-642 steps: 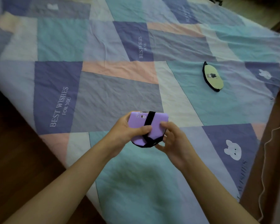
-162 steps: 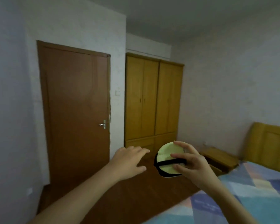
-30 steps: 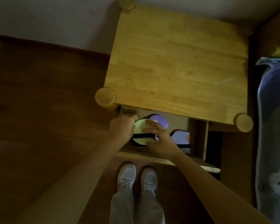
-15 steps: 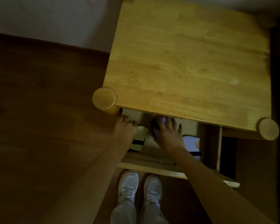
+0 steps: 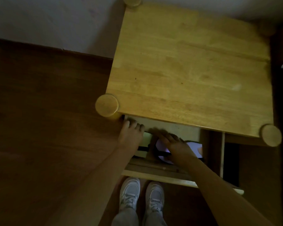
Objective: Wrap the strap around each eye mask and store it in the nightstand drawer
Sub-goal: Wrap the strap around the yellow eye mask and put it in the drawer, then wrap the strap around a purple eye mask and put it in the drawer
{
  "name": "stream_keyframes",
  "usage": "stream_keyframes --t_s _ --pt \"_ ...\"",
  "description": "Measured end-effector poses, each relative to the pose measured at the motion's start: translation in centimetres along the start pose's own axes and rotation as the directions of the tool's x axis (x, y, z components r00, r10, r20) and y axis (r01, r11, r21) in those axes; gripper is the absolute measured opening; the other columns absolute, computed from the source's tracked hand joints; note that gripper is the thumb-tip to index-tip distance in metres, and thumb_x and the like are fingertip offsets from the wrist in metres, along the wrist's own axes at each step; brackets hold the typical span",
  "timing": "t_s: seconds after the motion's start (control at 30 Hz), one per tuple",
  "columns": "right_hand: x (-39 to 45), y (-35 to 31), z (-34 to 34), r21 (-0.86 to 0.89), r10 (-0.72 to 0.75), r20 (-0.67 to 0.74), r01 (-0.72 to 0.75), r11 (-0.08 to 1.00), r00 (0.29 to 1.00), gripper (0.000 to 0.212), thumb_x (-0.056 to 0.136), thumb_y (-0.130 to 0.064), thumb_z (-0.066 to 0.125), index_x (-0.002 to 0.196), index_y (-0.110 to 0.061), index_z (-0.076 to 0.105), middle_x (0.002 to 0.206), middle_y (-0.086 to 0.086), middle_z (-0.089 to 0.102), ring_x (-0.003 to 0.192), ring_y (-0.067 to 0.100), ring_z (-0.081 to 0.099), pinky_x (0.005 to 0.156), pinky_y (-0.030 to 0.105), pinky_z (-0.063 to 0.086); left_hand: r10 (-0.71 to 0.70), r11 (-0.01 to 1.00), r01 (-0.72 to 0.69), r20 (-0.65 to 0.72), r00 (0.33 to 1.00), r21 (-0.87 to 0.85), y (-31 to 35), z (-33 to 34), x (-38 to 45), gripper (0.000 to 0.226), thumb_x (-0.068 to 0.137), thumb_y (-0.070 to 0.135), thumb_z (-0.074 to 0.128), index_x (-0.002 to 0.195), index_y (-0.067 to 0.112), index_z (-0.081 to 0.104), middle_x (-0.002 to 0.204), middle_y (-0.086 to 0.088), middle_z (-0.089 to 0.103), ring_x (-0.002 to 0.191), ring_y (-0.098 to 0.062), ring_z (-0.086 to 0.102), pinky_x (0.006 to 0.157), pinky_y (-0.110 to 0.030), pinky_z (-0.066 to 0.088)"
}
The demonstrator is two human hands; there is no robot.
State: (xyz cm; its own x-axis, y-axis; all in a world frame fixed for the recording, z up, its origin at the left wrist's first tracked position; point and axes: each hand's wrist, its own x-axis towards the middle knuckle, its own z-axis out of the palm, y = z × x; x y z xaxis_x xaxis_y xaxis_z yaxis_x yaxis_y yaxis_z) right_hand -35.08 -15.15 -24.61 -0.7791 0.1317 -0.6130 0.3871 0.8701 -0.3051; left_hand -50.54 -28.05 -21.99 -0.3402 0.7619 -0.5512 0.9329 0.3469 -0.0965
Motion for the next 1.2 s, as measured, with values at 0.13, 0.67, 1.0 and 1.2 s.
stream_keyframes --t_s 0.13,0.67,1.0,1.2 --pt "-1.8 -0.8 -2.8 0.029 -0.004 -0.065 0.006 1.0 0.998 0.087 0.087 -0.042 0.063 0.151 -0.029 0.005 0.159 -0.001 0.017 0.142 0.026 0.027 0.107 0.042 0.037 0.043 0.99 -0.06 -0.133 0.99 -0.127 0.3 -2.5 -2.0 0.047 0.096 0.021 0.042 0.142 0.013 0.032 0.141 -0.009 0.044 0.132 -0.028 0.034 0.104 -0.038 0.027" --pt "-26.2 -10.2 -30.8 0.285 -0.077 -0.522 0.259 0.923 0.849 0.093 0.076 -0.022 0.076 0.143 -0.045 0.017 0.145 -0.025 0.02 0.125 0.005 0.043 0.103 0.028 0.044 -0.038 0.939 -0.143 -0.51 0.859 -0.312 -4.0 -32.5 -21.9 0.07 0.089 0.042 0.058 0.147 0.027 0.022 0.149 0.008 0.033 0.133 -0.014 0.037 0.1 -0.033 0.039" --pt "-45.5 -16.3 -43.5 0.064 -0.079 -0.794 0.213 0.975 0.602 0.089 0.076 -0.025 0.076 0.147 -0.035 0.023 0.154 -0.015 0.02 0.139 0.005 0.028 0.109 0.037 0.04 0.134 0.952 -0.295 -0.763 0.632 -0.077 -3.2 -51.1 -34.8 0.074 0.088 0.044 0.057 0.149 0.026 0.019 0.152 0.008 0.029 0.132 -0.016 0.038 0.099 -0.036 0.037" --pt "-54.6 -22.1 -43.6 0.029 0.029 -0.904 -0.006 1.0 0.426 0.08 0.077 -0.034 0.072 0.144 -0.036 0.028 0.154 -0.012 0.021 0.134 0.011 0.038 0.098 0.036 0.05 0.337 0.888 -0.451 -0.795 0.504 0.091 -2.4 -55.8 -41.4 0.077 0.086 0.046 0.054 0.15 0.029 0.014 0.15 0.006 0.032 0.129 -0.018 0.04 0.095 -0.036 0.039"
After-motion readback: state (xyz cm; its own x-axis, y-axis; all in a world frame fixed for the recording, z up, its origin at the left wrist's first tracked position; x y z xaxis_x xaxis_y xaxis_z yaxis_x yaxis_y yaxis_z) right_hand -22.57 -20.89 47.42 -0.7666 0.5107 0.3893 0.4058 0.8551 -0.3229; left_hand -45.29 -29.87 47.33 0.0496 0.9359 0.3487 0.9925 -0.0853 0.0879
